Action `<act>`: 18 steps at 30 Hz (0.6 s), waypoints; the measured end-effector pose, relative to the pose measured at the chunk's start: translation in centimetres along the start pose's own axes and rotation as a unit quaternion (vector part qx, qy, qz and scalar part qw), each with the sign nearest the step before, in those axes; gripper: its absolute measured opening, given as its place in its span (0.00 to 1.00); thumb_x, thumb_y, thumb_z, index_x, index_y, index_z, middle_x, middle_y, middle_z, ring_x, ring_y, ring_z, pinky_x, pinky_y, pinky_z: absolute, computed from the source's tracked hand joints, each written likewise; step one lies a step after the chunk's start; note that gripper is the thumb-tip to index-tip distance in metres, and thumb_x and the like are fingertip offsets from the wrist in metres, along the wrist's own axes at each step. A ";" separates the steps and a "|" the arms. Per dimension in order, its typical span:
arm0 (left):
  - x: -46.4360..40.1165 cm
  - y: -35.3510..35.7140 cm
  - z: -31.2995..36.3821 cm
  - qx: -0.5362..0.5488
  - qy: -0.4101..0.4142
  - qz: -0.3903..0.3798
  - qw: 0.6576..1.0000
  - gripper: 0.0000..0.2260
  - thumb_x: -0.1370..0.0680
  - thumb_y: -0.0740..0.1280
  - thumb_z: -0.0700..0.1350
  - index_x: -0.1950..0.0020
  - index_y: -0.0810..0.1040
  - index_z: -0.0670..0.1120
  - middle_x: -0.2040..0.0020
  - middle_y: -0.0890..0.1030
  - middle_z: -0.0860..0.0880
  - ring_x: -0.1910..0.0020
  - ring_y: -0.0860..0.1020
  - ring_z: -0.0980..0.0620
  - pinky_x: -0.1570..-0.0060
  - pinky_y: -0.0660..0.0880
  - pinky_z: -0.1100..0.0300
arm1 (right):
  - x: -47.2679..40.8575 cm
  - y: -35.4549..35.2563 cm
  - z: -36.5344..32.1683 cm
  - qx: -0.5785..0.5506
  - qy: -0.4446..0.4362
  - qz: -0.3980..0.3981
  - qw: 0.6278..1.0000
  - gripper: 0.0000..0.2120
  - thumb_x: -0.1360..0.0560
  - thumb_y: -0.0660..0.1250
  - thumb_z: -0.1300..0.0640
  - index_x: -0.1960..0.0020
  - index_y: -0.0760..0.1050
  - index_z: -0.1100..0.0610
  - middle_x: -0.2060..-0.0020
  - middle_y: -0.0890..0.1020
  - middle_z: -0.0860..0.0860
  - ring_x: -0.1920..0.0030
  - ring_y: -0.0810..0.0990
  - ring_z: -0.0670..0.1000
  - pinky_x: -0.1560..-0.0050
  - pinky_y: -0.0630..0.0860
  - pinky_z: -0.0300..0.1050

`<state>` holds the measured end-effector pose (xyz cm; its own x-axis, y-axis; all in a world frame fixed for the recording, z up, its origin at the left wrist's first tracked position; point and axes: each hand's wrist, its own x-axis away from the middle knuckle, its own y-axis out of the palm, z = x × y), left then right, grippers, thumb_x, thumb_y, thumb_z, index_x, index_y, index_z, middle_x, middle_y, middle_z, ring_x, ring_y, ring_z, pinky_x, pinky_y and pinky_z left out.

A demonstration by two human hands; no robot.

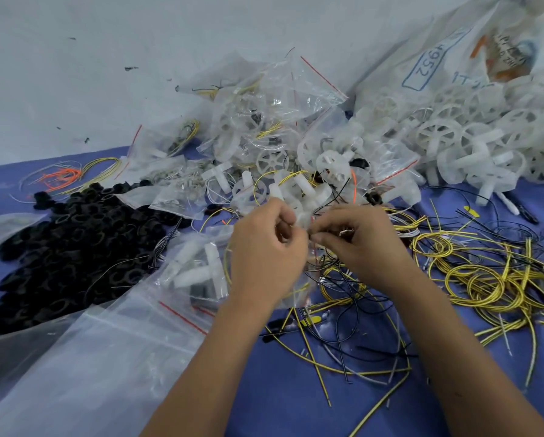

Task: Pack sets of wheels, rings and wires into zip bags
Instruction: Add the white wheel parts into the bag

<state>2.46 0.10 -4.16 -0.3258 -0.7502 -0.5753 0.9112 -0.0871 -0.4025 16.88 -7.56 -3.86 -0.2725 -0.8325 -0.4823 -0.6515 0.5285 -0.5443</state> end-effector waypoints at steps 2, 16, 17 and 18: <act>0.4 0.6 0.5 -0.002 0.017 -0.012 1.000 0.03 0.29 0.68 0.42 0.60 0.75 0.48 0.69 0.75 0.54 0.68 0.75 0.52 0.66 0.76 0.50 | 0.0 0.7 -0.2 -0.027 0.026 0.020 0.999 0.07 0.29 0.76 0.69 0.58 0.85 0.58 0.66 0.84 0.42 0.66 0.80 0.41 0.62 0.74 0.35; 2.0 2.1 2.6 -0.001 0.021 0.078 0.997 0.05 0.25 0.70 0.37 0.54 0.77 0.44 0.61 0.77 0.52 0.62 0.74 0.54 0.61 0.70 0.62 | 0.4 1.4 -1.0 -0.281 0.170 -0.106 0.939 0.17 0.19 0.64 0.67 0.61 0.85 0.57 0.66 0.84 0.54 0.65 0.78 0.50 0.65 0.72 0.42; 1.9 2.0 2.6 -0.001 0.014 0.076 0.997 0.04 0.25 0.70 0.37 0.54 0.77 0.45 0.61 0.77 0.52 0.62 0.74 0.55 0.62 0.70 0.63 | 0.4 1.2 -0.9 -0.266 0.163 -0.125 0.942 0.16 0.19 0.64 0.68 0.60 0.85 0.57 0.65 0.83 0.56 0.63 0.77 0.51 0.62 0.71 0.45; 1.9 1.9 2.6 -0.003 0.011 0.076 0.997 0.04 0.24 0.70 0.38 0.54 0.77 0.45 0.61 0.78 0.52 0.62 0.74 0.55 0.62 0.70 0.63 | 0.4 0.9 -0.8 -0.250 0.159 -0.140 0.945 0.15 0.20 0.64 0.69 0.59 0.85 0.59 0.64 0.83 0.59 0.62 0.76 0.52 0.61 0.69 0.49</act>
<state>4.23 -3.20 -4.19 -0.1903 -0.7396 -0.6455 0.9489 0.0302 -0.3142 15.58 -7.52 -4.01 -0.1875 -0.9777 -0.0946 -0.9608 0.2025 -0.1893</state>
